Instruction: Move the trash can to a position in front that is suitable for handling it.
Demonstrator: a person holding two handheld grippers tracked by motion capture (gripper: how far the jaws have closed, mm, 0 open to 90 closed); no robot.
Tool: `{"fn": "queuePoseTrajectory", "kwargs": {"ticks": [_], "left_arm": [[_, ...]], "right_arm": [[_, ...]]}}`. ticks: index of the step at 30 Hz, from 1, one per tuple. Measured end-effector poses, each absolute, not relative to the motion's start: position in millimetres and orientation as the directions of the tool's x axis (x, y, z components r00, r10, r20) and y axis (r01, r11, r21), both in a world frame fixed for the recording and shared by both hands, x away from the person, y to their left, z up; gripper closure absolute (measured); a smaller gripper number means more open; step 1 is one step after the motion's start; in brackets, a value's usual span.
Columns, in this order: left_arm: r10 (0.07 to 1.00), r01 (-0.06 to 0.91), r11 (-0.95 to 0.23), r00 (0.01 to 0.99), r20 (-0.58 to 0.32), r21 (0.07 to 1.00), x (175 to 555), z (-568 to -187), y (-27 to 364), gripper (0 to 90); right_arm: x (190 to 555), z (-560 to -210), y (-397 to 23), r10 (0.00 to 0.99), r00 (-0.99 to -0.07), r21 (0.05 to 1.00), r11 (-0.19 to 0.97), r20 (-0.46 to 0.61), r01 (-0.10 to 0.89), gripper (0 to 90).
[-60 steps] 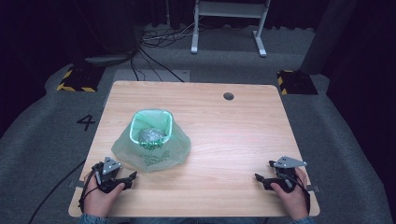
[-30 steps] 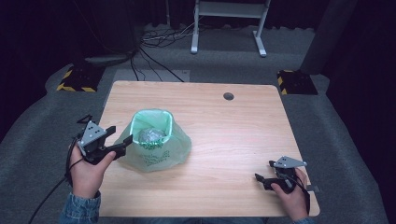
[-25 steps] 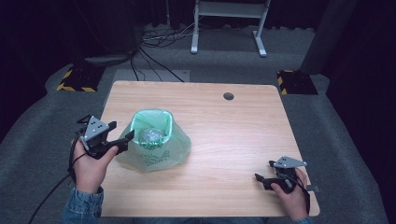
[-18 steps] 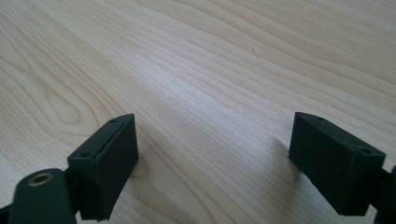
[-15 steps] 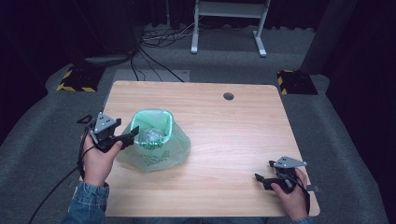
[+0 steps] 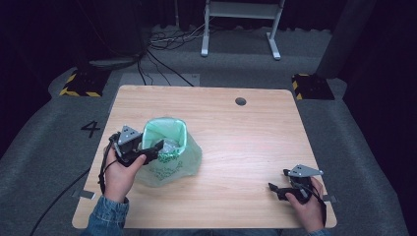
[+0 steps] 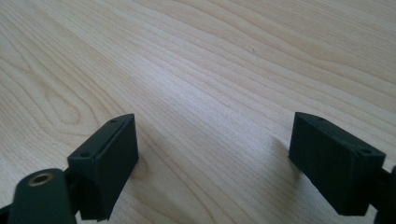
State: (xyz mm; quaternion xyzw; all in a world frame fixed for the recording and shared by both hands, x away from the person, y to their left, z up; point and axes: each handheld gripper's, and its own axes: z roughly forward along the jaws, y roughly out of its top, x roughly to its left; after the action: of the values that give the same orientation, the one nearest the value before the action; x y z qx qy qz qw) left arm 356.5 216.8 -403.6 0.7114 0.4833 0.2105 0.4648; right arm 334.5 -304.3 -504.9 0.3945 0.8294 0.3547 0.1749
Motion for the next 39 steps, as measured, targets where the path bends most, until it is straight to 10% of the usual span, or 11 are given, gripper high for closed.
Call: {"fn": "queuePoseTrajectory", "kwargs": {"ticks": [26, 39], "left_arm": [[0.843, 0.506, -0.176, 0.521, -0.136, 0.845, 321.4, -401.0, 115.8, 25.5], [0.866, 0.369, -0.128, 0.493, -0.077, 0.921, 308.0, -372.3, 155.5, 22.7]], "right_arm": [[334.5, -504.8, -304.2, 0.779, -0.627, 0.726, 0.437, -0.01, 0.531, 15.6], [334.5, -504.8, -304.2, 0.779, -0.627, 0.726, 0.437, -0.01, 0.531, 15.6]]}}
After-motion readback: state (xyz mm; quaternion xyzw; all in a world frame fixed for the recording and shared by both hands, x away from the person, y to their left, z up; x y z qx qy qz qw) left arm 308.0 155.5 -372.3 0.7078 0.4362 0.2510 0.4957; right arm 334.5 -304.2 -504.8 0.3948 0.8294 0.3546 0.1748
